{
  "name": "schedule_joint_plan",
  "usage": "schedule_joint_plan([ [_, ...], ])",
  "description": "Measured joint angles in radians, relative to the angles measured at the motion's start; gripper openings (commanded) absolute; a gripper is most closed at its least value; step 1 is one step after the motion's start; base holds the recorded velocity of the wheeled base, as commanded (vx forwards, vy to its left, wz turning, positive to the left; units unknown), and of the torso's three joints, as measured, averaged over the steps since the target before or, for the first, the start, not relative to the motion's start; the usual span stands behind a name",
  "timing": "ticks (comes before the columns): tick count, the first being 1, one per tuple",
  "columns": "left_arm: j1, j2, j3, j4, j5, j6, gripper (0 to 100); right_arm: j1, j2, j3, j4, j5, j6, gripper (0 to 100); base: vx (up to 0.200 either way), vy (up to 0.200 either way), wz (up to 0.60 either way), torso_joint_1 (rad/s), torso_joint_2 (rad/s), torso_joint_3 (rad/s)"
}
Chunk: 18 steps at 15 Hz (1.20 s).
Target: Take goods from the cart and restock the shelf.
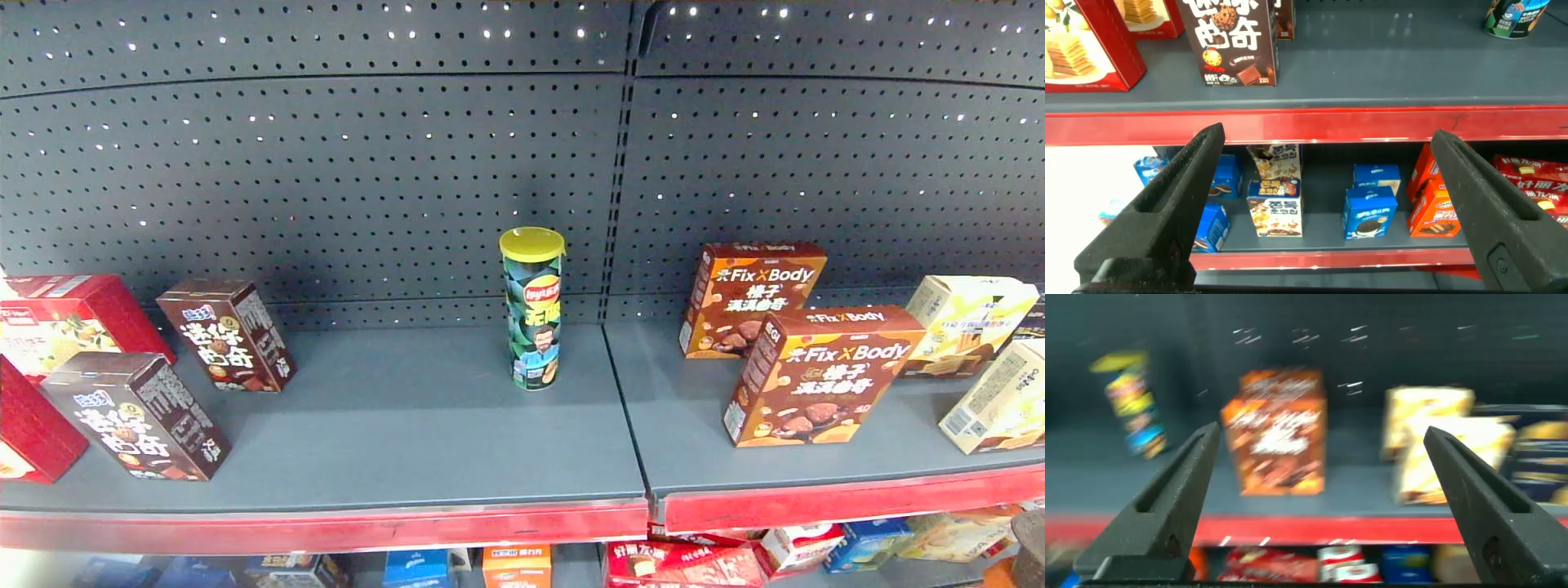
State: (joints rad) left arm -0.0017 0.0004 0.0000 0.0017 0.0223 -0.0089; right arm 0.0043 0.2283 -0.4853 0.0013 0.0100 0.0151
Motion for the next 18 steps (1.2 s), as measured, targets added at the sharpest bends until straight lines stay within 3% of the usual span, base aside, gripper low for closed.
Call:
schedule_joint_plan([
  [3, 0.000, 0.000, 0.000, 0.000, 0.000, 0.000, 100, 0.011, 0.132, -0.164, 0.061, -0.274, -0.054, 100, 0.000, 0.000, 0.00, 0.000, 0.00, 0.000],
  [5, 0.000, 0.000, 0.000, 0.000, 0.000, 0.000, 100, 0.007, 0.191, -0.277, 0.143, -0.385, -0.065, 100, 0.000, 0.000, 0.00, 0.000, 0.00, 0.000],
  [10, 0.000, 0.000, 0.000, 0.000, 0.000, 0.000, 100, -0.117, 0.240, -0.507, 0.612, -0.423, -0.034, 100, 0.000, 0.000, 0.00, 0.000, 0.00, 0.000],
  [13, 0.000, 0.000, 0.000, 0.000, 0.000, 0.000, 100, -0.184, 0.219, -0.544, 0.659, -0.429, -0.032, 100, 0.000, 0.000, 0.00, 0.000, 0.00, 0.000],
  [18, 0.000, 0.000, 0.000, 0.000, 0.000, 0.000, 100, -0.163, 0.220, -0.521, 0.627, -0.396, -0.002, 100, 0.000, 0.000, 0.00, 0.000, 0.00, 0.000],
])
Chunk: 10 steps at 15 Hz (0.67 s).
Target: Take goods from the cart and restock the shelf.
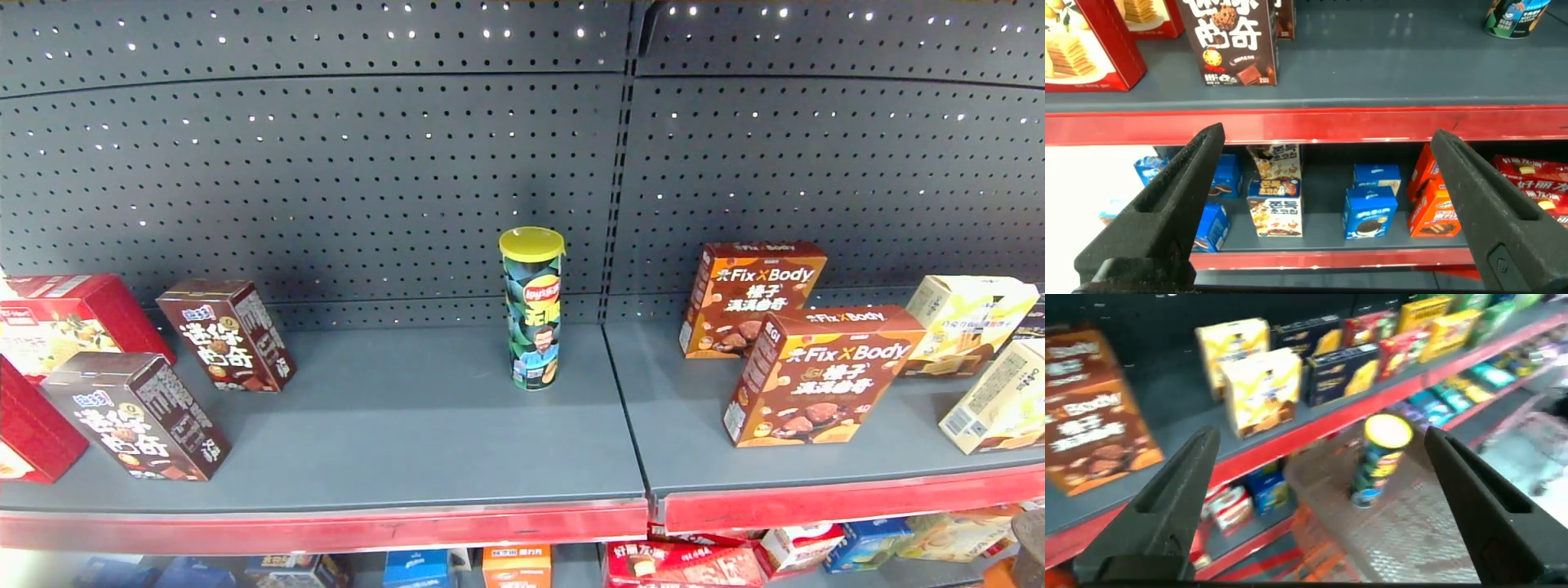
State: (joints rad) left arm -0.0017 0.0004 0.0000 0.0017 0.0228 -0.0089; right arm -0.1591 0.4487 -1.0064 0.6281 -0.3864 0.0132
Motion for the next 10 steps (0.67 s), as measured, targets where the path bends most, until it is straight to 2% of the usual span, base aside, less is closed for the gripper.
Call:
schedule_joint_plan([
  [4, 0.000, 0.000, 0.000, 0.000, 0.000, 0.000, 100, 0.069, -0.007, 0.116, -0.002, 0.054, 0.091, 100, 0.000, 0.000, 0.00, 0.000, 0.00, 0.000],
  [7, 0.000, 0.000, 0.000, 0.000, 0.000, 0.000, 100, 0.076, -0.020, 0.163, -0.037, 0.066, 0.091, 100, 0.000, 0.000, 0.00, 0.000, 0.00, 0.000],
  [10, 0.000, 0.000, 0.000, 0.000, 0.000, 0.000, 100, 0.058, -0.065, 0.229, -0.058, 0.132, 0.049, 100, 0.000, 0.000, 0.00, 0.000, 0.00, 0.000],
])
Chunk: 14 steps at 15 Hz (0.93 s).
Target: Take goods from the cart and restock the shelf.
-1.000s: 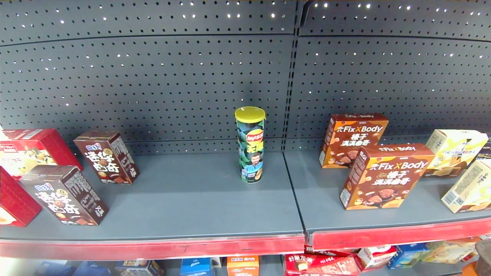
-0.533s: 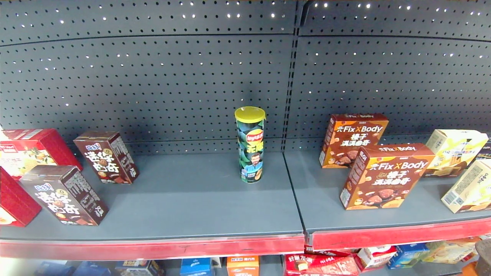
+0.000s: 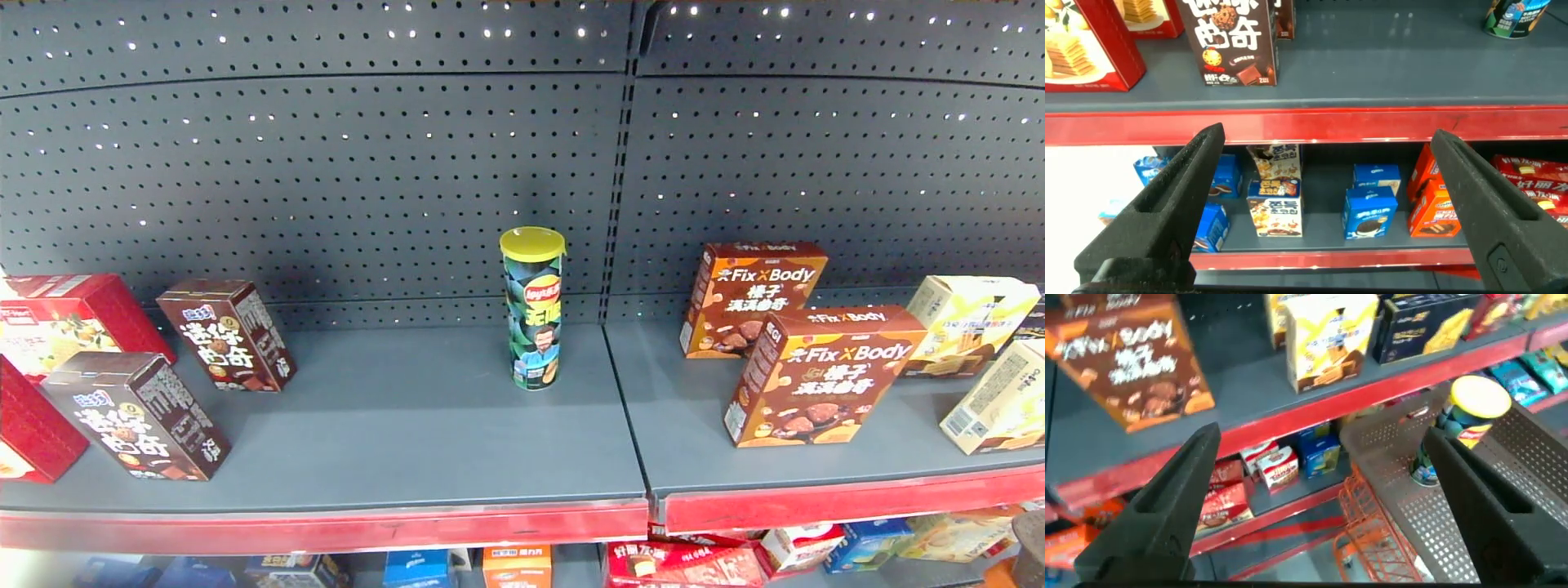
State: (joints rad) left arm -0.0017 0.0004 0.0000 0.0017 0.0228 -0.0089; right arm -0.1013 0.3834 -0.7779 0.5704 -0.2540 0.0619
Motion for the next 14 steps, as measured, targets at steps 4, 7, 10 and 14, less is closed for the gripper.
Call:
schedule_joint_plan([
  [4, 0.000, 0.000, 0.000, 0.000, 0.000, 0.000, 100, -0.043, -0.056, 0.054, -0.007, 0.024, -0.032, 100, 0.000, 0.000, 0.00, 0.000, 0.00, 0.000],
  [7, 0.000, 0.000, 0.000, 0.000, 0.000, 0.000, 100, -0.061, -0.065, 0.088, -0.034, 0.026, -0.033, 100, 0.000, 0.000, 0.00, 0.000, 0.00, 0.000],
  [10, 0.000, 0.000, 0.000, 0.000, 0.000, 0.000, 100, -0.080, -0.075, 0.153, -0.089, 0.029, -0.031, 100, 0.000, 0.000, 0.00, 0.000, 0.00, 0.000],
  [14, 0.000, 0.000, 0.000, 0.000, -0.004, 0.003, 100, -0.089, -0.081, 0.176, -0.100, 0.023, -0.056, 100, 0.000, 0.000, 0.00, 0.000, 0.00, 0.000],
])
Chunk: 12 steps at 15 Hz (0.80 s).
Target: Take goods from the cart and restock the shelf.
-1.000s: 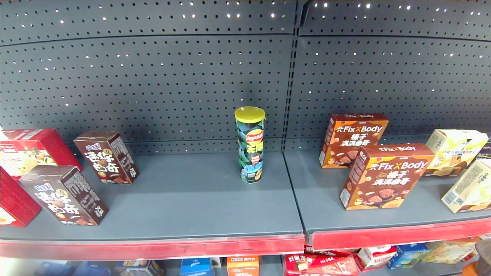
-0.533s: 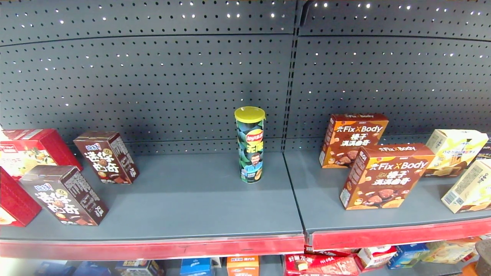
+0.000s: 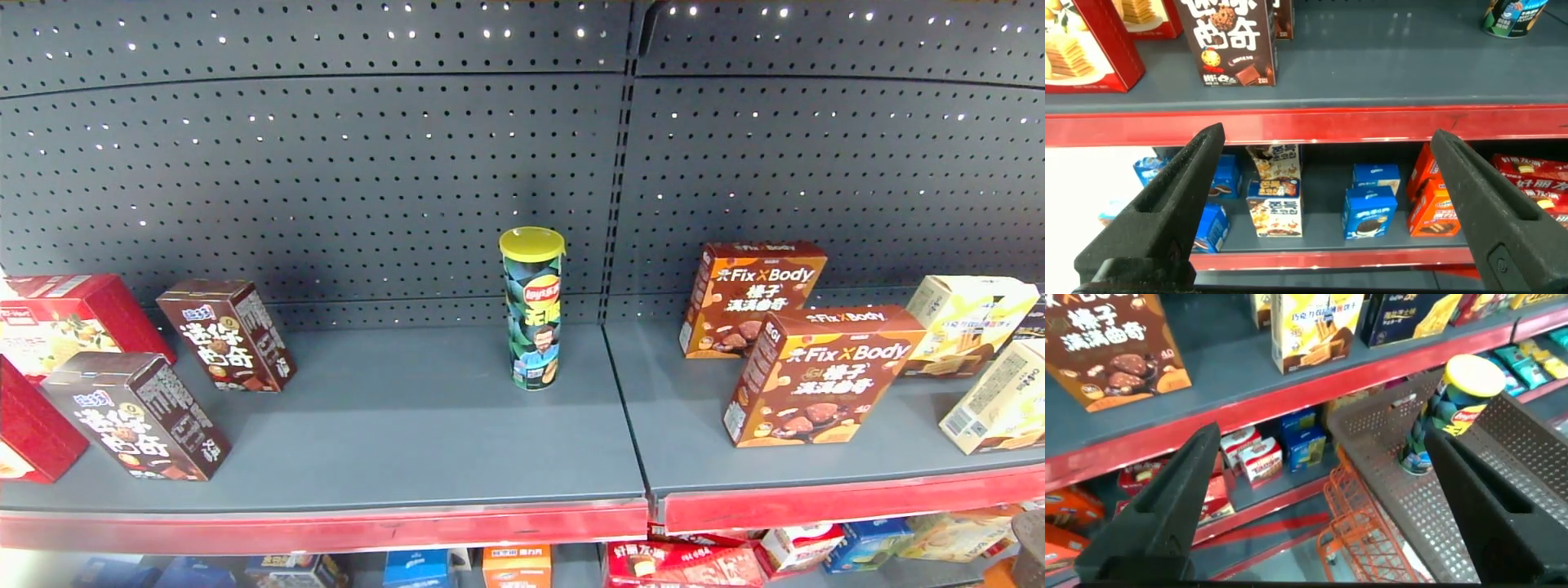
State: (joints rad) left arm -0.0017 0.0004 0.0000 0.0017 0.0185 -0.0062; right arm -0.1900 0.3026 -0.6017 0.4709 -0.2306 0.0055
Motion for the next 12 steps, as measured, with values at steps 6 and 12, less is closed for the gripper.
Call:
schedule_joint_plan([
  [6, 0.000, 0.000, 0.000, 0.000, 0.000, 0.000, 100, 0.000, 0.000, 0.023, -0.064, -0.005, -0.019, 100, -0.033, 0.000, 0.00, 0.000, 0.00, 0.000],
  [12, 0.000, 0.000, 0.000, 0.000, 0.005, -0.001, 100, 0.000, 0.000, 0.024, -0.085, -0.006, -0.027, 100, -0.167, 0.000, 0.00, 0.002, 0.00, 0.003],
])
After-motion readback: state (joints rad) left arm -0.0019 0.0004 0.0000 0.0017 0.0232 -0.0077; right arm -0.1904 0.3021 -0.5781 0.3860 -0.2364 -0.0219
